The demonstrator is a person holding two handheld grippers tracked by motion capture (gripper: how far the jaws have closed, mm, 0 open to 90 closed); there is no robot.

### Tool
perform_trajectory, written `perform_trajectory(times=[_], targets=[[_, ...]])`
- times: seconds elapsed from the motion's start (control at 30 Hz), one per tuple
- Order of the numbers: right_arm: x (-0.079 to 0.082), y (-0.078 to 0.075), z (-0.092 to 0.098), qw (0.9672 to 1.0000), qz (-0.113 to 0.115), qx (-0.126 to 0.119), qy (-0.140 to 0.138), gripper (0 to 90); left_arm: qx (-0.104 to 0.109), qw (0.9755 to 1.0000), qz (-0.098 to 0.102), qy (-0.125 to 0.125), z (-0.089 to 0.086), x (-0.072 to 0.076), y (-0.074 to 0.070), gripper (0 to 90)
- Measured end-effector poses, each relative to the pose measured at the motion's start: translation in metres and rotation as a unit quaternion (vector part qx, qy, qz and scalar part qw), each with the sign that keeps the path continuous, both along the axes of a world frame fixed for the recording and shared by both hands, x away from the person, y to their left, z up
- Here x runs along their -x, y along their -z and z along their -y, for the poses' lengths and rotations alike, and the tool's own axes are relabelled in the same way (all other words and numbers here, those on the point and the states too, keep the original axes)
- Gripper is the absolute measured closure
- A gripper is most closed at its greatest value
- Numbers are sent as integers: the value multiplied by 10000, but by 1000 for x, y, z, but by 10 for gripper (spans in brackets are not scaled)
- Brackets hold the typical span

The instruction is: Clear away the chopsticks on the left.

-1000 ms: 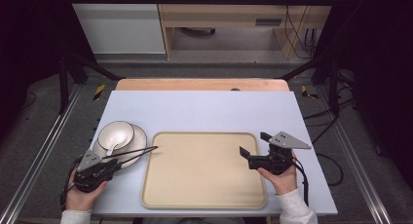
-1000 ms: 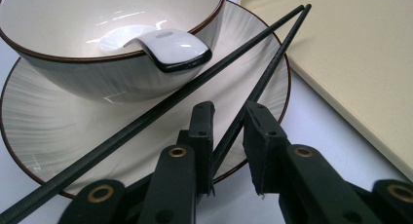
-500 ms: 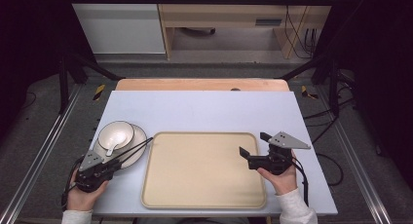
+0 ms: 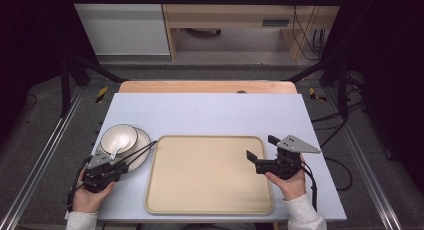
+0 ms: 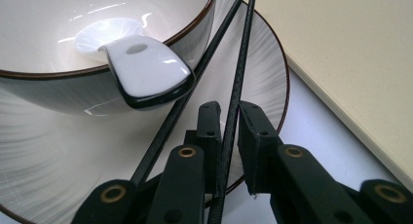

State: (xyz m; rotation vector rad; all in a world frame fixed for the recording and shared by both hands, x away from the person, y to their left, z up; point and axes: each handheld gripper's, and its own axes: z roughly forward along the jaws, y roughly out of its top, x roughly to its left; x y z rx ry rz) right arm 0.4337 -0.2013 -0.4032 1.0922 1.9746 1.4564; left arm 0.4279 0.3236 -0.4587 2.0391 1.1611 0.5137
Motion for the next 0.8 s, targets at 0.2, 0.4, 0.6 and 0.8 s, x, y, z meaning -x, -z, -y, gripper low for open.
perform_trajectory(times=[0.2,0.4,0.6,0.8], targets=[[0,0,0,10000,-2,-2,-8,67,-83,10000,-27,41,3,0,-2,847],[0,0,0,10000,-6,-8,-8,66,-140,9999,19,89,7,2,-5,854],[0,0,2,10000,2,-21,6,66,-134,9997,176,83,12,8,-13,854],[2,0,5,10000,19,-62,33,60,9,9994,338,-6,20,15,-22,854]])
